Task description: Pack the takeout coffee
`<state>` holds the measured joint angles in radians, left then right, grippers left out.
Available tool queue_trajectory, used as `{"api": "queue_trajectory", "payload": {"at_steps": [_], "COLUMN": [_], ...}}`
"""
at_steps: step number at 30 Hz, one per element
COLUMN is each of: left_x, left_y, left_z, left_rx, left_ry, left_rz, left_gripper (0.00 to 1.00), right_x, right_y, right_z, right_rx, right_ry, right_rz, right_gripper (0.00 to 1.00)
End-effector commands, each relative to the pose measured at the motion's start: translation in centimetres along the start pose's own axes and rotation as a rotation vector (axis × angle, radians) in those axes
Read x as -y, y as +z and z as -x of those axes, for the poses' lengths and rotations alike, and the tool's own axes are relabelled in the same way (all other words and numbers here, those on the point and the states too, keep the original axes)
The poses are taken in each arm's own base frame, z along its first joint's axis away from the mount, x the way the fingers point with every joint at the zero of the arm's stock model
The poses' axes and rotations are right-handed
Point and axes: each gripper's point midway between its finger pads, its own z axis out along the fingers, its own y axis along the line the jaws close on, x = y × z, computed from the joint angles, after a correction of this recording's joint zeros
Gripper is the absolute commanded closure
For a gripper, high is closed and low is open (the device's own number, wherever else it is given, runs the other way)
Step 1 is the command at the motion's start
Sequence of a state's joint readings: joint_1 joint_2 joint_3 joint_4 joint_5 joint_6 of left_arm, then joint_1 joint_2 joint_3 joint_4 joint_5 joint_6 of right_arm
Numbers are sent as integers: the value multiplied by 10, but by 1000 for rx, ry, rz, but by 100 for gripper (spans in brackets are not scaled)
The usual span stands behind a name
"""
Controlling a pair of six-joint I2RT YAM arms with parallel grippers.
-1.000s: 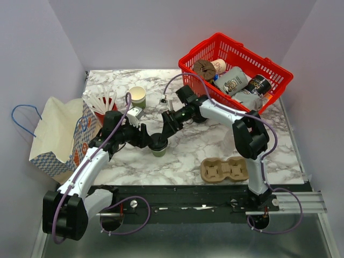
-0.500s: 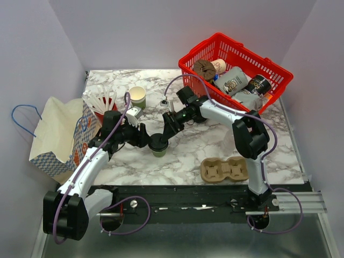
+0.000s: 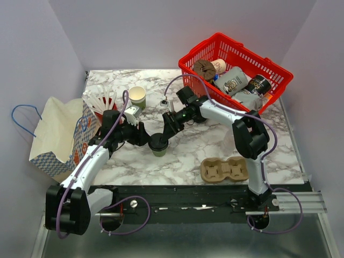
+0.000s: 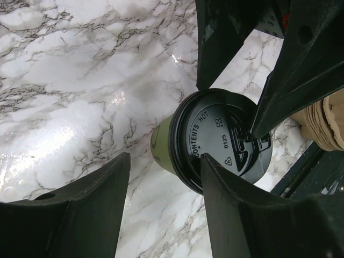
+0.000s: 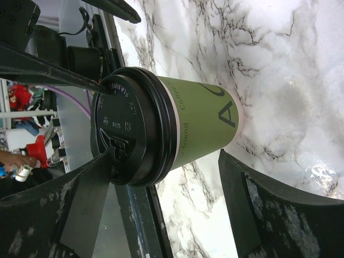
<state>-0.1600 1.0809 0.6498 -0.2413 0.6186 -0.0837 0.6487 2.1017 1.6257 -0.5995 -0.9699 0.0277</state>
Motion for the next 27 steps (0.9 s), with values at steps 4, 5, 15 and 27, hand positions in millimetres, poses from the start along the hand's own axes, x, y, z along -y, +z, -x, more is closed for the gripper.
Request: {"api": "queue_trajectory", "payload": {"at_steps": [4, 5, 15, 27], "left_x": [-3, -3, -22, -10], "left_y": [8, 9, 18, 18], "left_z": [-22, -21, -32, -46], "left_rx": [-15, -7, -77, -77], "left_ry": [4, 10, -94, -242], "left_rz": [-38, -41, -14, -193], "left_gripper": [38, 38, 41, 42], "right_x": [18, 19, 29, 34], "right_y": [10, 10, 18, 27], "right_z": [-15, -17, -29, -30], "right_rx": [-37, -37, -50, -59], "right_ry": [-5, -5, 8, -9], "right_rz": [-30, -31, -24, 38], "right_gripper": [12, 12, 15, 17]}}
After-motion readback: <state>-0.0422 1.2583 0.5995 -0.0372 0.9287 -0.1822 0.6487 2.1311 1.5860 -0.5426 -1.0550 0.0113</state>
